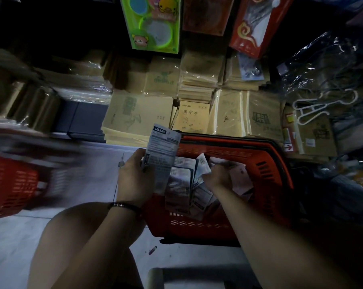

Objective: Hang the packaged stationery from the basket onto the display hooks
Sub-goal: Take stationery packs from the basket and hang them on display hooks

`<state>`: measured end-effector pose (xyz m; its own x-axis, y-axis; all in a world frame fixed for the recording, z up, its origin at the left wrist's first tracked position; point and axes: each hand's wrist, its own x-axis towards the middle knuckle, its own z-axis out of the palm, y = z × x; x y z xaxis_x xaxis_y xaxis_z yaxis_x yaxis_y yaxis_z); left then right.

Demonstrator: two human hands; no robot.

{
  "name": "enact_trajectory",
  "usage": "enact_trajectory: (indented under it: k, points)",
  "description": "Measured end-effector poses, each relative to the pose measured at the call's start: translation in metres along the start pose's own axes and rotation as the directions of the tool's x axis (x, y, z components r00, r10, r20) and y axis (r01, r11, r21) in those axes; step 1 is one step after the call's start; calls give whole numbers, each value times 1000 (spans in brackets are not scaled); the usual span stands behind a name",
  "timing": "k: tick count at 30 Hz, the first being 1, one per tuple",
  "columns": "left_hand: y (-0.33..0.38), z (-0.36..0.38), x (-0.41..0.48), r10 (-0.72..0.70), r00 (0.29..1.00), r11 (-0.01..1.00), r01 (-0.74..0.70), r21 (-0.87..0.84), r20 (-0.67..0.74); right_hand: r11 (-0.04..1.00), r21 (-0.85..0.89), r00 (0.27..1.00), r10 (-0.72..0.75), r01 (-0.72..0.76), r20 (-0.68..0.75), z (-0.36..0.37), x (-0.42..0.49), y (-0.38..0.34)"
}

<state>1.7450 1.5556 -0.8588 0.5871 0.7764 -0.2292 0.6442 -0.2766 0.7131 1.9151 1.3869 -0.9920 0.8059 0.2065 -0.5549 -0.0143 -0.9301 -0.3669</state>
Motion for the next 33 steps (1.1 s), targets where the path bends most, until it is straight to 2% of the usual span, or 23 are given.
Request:
enact_trajectory:
  k: [2,4,6,9,11,13,15,20,23,24,26,30,33]
  points:
    - [2,0,2,-4,1000,1000,4,2,9,996,-8,996,-85,85,-17,1,-3,1]
    - [4,1,2,1,1000,1000,-1,-11,14,981,85,983,-172,177,-63,1,-10,6]
    - [6,2,3,1,1000,1000,-1,-24,15,952,253,982,-143,170,-122,-6,-18,13]
    - [9,5,4,5,1000,999,-4,-35,27,864,490,980,-17,115,-199,-27,-30,28]
    - [11,6,2,-2,999,999,4,-50,35,762,641,966,82,97,-244,-46,-40,35]
    - [15,8,-2,-15,999,997,18,-70,43,557,823,964,142,109,-224,-64,-53,39]
    - [19,10,-8,-9,999,997,13,-72,49,398,907,964,161,134,-213,-82,-66,41]
    - [29,14,-23,-19,997,995,26,-92,78,235,965,974,161,120,-160,-114,-102,39]
    - [34,15,-34,-67,994,975,82,-206,82,116,992,997,59,-58,51,-129,-122,41]
    - [36,14,-38,-75,992,960,98,-262,98,68,991,993,13,-119,119,-132,-129,41]
    - [42,12,-45,-114,982,891,167,-422,149,-14,987,986,-53,-158,157,-139,-141,40]
    - [61,4,-59,-172,953,736,292,-611,248,-80,994,985,-163,-75,61,-153,-166,33]
    - [78,4,-72,-149,936,578,345,-740,320,-65,998,975,-222,-17,2,-163,-184,25]
